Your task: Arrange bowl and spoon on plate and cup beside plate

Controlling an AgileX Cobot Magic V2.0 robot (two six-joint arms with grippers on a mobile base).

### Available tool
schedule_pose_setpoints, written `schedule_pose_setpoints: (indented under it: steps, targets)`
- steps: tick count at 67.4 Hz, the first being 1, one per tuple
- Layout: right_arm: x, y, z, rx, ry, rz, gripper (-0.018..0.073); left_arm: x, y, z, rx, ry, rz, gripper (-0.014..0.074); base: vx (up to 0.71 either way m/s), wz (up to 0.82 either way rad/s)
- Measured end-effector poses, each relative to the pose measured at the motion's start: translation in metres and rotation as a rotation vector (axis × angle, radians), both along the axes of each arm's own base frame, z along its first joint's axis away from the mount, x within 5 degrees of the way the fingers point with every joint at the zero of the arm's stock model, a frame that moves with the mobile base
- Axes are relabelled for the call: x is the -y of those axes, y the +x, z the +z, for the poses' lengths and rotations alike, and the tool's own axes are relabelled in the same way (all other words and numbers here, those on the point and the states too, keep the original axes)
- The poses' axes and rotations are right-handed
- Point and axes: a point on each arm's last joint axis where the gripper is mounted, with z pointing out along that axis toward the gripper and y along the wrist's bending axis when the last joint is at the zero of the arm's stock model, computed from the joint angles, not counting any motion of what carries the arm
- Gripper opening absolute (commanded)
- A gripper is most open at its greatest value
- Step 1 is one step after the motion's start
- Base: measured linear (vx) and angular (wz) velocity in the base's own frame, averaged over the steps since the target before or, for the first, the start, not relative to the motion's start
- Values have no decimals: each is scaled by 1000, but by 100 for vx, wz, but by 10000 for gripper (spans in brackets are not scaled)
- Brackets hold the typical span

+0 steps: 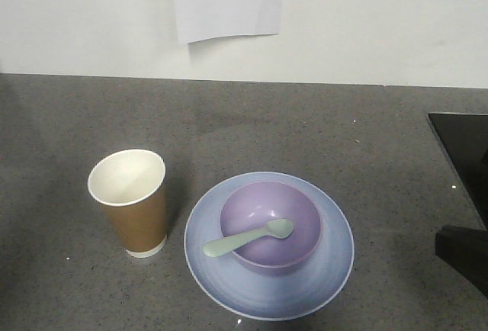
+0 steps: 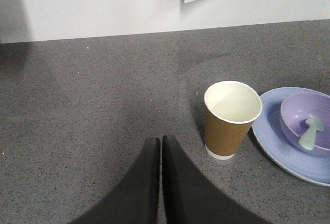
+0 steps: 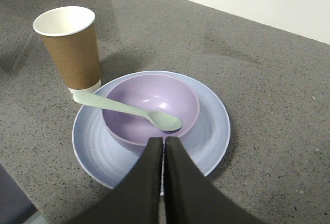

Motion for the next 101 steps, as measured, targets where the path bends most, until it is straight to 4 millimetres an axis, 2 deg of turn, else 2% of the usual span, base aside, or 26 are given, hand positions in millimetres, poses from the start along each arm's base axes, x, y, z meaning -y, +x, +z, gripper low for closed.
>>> schedule_pose_setpoints:
  steps: [5, 13, 19, 20, 24, 25, 26, 31, 34, 41, 47, 52, 77, 101]
  targets:
    - [0, 0, 0, 0, 0, 0, -4, -1, -3, -3, 6, 3, -2, -7, 0, 0]
    - [0, 0, 0, 0, 0, 0, -4, 4, 5, -32, -2, 35, -52, -7, 0, 0]
    - [0, 0, 0, 0, 0, 0, -4, 10, 22, -77, 23, 48, -77, -7, 0, 0]
    - [0, 0, 0, 0, 0, 0, -4, 10, 22, -79, 51, 45, -78, -7, 0, 0]
    - [0, 0, 0, 0, 0, 0, -4, 13, 33, -121, 66, 34, -72, -7, 0, 0]
    - [0, 0, 0, 0, 0, 0, -4, 13, 34, -123, 92, 27, -68, -7, 0, 0]
    - [0, 0, 0, 0, 0, 0, -4, 14, 37, -138, 121, 15, -64, -7, 0, 0]
    - [0, 0, 0, 0, 0, 0, -4, 14, 41, -173, 223, -22, -35, -7, 0, 0]
    - [0, 0, 0, 0, 0, 0, -4, 13, 44, -200, 255, -32, -13, -7, 0, 0]
    - [0, 0, 0, 0, 0, 0, -4, 11, 44, -238, 309, -48, 34, -7, 0, 0]
    - [0, 0, 0, 0, 0, 0, -4, 9, 44, -260, 323, -48, 67, -7, 0, 0]
    - [0, 0, 0, 0, 0, 0, -4, 8, 44, -267, 326, -46, 82, -7, 0, 0]
    - [0, 0, 0, 0, 0, 0, -4, 6, 45, -260, 421, 8, 89, -7, 0, 0]
    - [0, 0, 0, 0, 0, 0, -4, 6, 45, -258, 433, -59, 107, -7, 0, 0]
